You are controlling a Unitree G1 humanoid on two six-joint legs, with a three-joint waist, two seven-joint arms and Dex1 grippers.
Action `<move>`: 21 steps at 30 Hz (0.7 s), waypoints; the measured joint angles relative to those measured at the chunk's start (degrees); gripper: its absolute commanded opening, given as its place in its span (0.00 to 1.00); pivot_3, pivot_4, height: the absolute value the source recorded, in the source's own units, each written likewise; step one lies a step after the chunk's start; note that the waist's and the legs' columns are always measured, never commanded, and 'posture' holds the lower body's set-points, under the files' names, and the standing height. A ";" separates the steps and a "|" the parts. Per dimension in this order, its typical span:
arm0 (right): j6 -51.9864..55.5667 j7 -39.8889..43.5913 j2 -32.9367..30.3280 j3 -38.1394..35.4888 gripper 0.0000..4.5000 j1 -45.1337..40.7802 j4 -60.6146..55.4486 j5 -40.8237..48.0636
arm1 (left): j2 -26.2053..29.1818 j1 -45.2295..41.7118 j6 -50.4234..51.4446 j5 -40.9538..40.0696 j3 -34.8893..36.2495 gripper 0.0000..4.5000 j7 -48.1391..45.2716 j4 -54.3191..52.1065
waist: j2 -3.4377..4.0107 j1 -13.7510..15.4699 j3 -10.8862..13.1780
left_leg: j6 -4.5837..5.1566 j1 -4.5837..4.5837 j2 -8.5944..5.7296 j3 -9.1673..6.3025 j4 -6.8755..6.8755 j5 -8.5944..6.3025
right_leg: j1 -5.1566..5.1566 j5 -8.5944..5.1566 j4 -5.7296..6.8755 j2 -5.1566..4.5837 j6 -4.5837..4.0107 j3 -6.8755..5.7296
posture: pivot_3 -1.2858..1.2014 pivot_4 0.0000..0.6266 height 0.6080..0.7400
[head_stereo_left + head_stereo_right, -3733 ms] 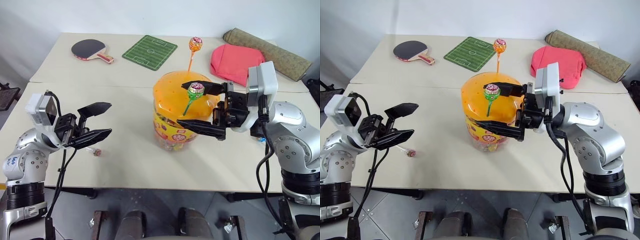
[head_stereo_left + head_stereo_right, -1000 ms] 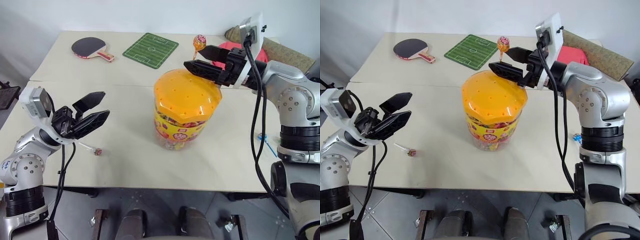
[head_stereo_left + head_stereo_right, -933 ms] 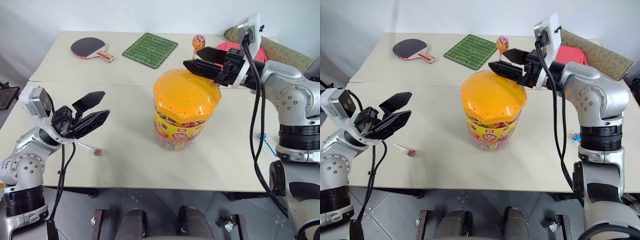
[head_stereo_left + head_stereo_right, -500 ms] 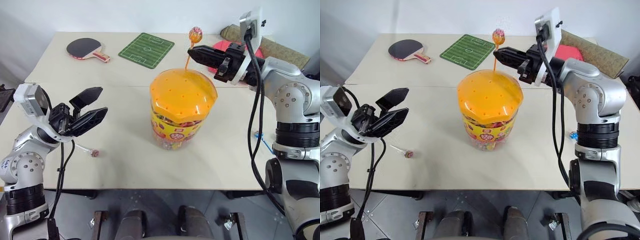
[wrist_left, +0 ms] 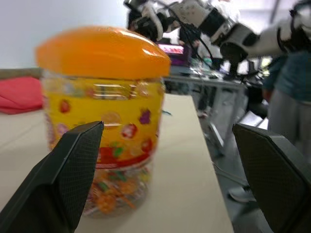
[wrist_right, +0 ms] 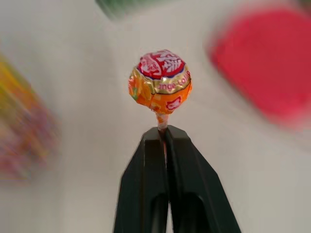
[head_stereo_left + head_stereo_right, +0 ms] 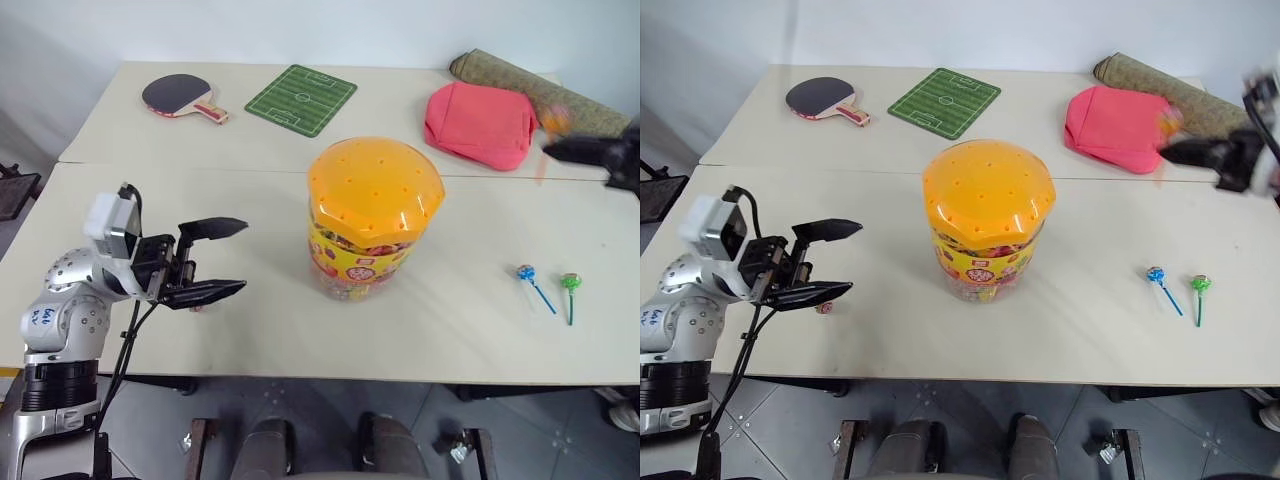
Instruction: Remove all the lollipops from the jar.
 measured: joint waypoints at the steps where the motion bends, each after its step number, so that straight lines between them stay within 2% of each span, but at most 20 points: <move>1: -1.70 0.38 -0.15 1.20 0.01 3.10 0.57 -1.97 | 0.17 0.42 -0.42 0.83 -0.32 1.00 -0.43 0.11 | 0.00 -0.26 0.00 | 0.00 0.00 0.00 0.07 0.03 0.00 | -0.01 0.00 0.00 0.00 0.00 0.04 | 0.52 0.24 1.00; 8: -18.64 -2.48 5.15 3.26 0.01 13.90 6.44 -11.32 | 0.42 1.42 -0.28 3.01 -0.92 1.00 2.62 -0.17 | 0.21 -1.28 0.02 | 0.01 0.17 0.06 0.29 0.07 0.01 | -0.06 0.00 0.17 -0.02 0.00 0.24 | 0.52 0.24 1.00; 13: -18.91 -3.01 6.97 3.19 0.01 14.61 7.33 -12.51 | 1.86 3.11 1.34 2.97 0.35 1.00 5.00 -1.02 | 0.22 -0.90 0.02 | 0.01 0.15 0.06 0.26 0.11 0.01 | -0.06 0.00 0.15 -0.02 0.00 0.23 | 0.52 0.24 1.00; 17: -18.53 -3.77 7.28 1.90 0.21 14.09 8.08 -13.01 | 3.32 3.46 4.41 2.16 1.60 1.00 7.47 -2.95 | 0.22 -0.47 0.02 | 0.01 0.13 0.04 0.20 0.14 0.01 | -0.02 0.00 0.15 -0.04 0.00 0.22 | 0.52 0.24 1.00; 21: -19.29 -2.55 7.44 -0.84 0.53 14.41 7.76 -12.48 | 3.96 4.19 7.41 2.03 2.68 1.00 10.66 -3.27 | 0.22 -0.58 0.02 | 0.01 0.13 0.04 0.20 0.13 0.01 | -0.02 0.00 0.15 -0.03 0.00 0.21 | 0.52 0.24 1.00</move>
